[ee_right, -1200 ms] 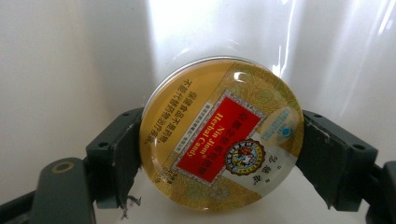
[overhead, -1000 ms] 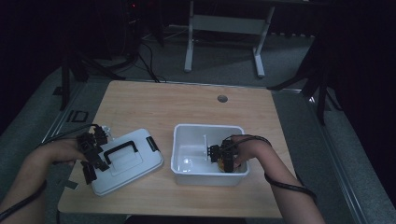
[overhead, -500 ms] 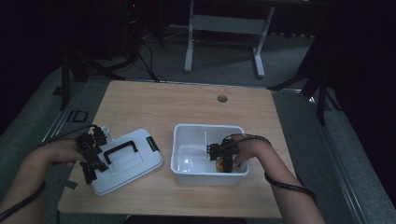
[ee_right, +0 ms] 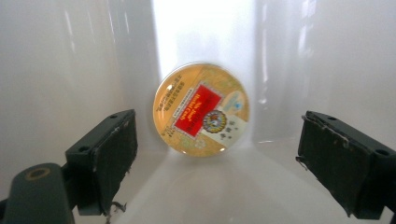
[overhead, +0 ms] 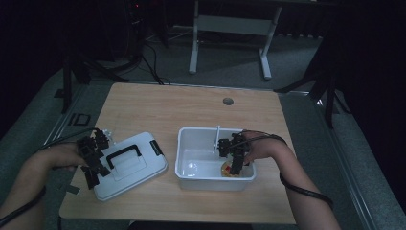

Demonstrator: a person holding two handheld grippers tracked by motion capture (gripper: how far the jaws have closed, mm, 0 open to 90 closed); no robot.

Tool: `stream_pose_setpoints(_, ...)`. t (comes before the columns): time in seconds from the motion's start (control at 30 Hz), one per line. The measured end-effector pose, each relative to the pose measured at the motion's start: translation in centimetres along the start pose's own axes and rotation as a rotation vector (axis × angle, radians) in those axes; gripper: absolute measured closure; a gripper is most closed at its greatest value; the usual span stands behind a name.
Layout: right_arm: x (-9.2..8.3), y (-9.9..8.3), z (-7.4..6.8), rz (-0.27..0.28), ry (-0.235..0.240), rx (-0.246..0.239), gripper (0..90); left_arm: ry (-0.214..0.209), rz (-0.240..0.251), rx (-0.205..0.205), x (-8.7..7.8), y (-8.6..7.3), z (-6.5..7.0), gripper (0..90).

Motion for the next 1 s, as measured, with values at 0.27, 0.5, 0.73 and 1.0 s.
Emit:
stream_pose_setpoints(0.27,-3.8,-0.9,0.1,0.064,-0.071,0.013,11.7,0.004,-0.002,0.005,0.0,0.1,0.0,16.8)
stream_pose_setpoints(0.5,-6.5,-2.8,-0.1,0.127,-0.119,0.041,11.8,0.006,0.003,0.002,-0.1,0.1,0.0,16.8)
stream_pose_setpoints(0.73,-7.3,-5.7,-0.7,0.142,-0.136,0.075,11.8,0.008,0.005,0.002,-0.1,0.1,0.0,16.8)
stream_pose_setpoints(1.0,-6.0,-9.9,-1.4,0.138,-0.125,0.15,11.2,0.014,0.022,0.012,-0.2,0.3,-0.1,16.8)
Point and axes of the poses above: each handheld gripper's, and its own axes: x roughly forward along the jaws, y roughly out of its top, z roughly to its right, the point moved 7 cm from there along x, roughly forward along the jaws, and after that the axes turned 12 degrees about -x, right-handed, at the moved point
